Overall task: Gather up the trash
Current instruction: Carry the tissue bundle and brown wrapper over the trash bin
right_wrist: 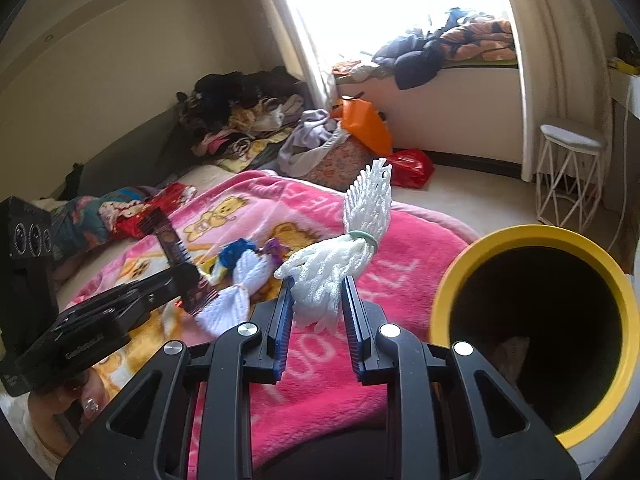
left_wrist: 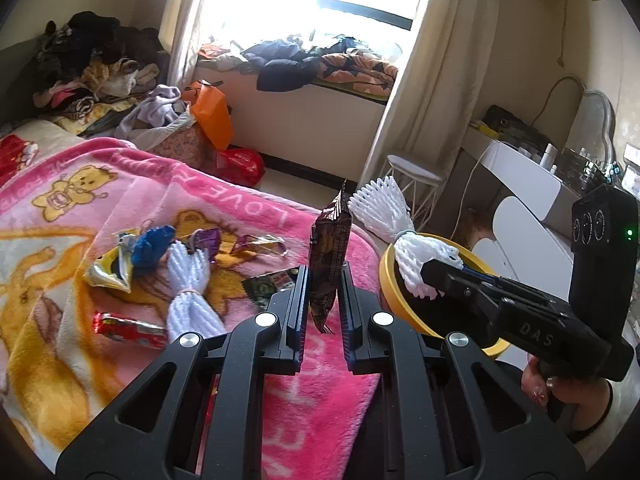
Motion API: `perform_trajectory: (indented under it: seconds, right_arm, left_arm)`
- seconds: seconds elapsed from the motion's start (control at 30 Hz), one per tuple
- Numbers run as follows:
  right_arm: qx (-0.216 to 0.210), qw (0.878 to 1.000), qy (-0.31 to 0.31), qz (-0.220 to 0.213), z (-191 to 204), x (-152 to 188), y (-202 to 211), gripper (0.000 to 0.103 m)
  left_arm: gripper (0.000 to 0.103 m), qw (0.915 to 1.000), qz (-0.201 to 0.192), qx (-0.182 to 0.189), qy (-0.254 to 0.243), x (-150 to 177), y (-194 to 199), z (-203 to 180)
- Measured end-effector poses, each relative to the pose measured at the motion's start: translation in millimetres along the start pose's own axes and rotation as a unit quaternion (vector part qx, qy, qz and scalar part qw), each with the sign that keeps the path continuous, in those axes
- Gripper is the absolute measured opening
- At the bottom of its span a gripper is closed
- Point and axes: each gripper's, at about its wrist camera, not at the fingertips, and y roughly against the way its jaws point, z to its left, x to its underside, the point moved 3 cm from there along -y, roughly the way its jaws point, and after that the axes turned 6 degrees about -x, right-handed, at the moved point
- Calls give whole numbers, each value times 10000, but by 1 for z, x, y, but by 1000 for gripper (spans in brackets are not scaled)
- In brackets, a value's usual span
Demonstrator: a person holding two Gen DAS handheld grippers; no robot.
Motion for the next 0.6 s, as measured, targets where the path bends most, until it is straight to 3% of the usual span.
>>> perform_trajectory:
  seconds: [0.6]
  right_arm:
    - [683,9964,-437,-240,-56,3,33,22]
  left_arm:
    - [10,9992,19,335,-210,-9,-17,-47]
